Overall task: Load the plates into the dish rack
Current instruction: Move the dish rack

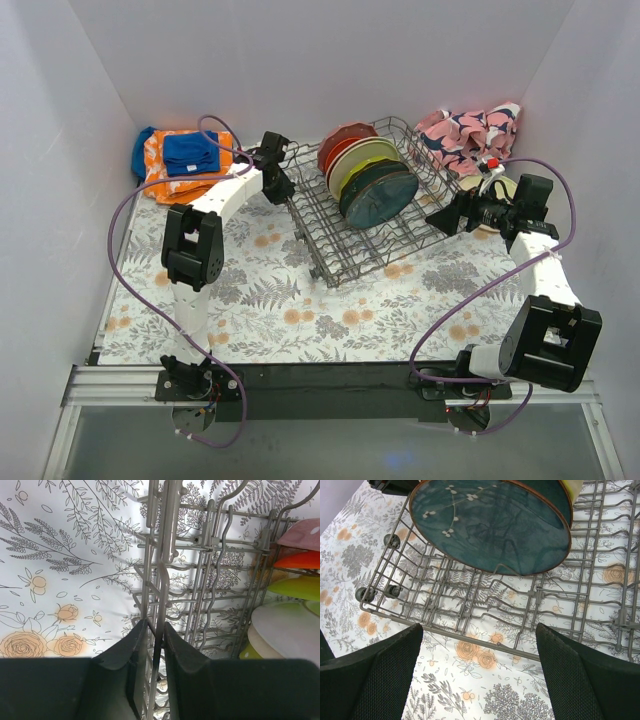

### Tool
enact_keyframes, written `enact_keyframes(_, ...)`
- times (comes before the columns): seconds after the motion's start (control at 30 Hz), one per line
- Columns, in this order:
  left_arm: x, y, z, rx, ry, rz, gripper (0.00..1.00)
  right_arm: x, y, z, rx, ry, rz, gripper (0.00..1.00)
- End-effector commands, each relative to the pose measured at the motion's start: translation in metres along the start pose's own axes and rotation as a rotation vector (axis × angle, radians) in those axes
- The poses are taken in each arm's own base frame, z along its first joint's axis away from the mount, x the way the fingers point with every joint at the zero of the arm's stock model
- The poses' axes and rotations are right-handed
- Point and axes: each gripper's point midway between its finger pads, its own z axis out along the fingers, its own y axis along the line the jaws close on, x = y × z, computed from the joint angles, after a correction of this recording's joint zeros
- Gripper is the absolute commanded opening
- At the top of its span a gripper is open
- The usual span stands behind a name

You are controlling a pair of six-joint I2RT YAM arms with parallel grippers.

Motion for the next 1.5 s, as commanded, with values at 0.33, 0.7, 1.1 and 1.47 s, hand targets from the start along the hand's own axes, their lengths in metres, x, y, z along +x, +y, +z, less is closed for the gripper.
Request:
enact_keyframes(0.33,-0.014,-0.007,-0.018,0.022,-0.060,0.000,0.03,-0.012,0.000,0.000,-0.004,-0.012,-0.048,0.98)
enact_keyframes(0.7,-0.017,0.005,-0.022,0.030,-0.058,-0.029,0.01,-0.007,0.003,0.008,-0.030,0.006,-0.044,0.98)
enact_keyframes(1.1,-0.016,0.011,-0.026,0.059,-0.055,-0.038,0.00,-0.015,0.041,0.070,-0.085,0.015,-0.445,0.82)
enact_keyframes(1.47,-0.017,0.014,-0.030,0.076,-0.057,-0.042,0.00,-0.020,0.027,0.117,0.016,0.018,-0.595,0.43)
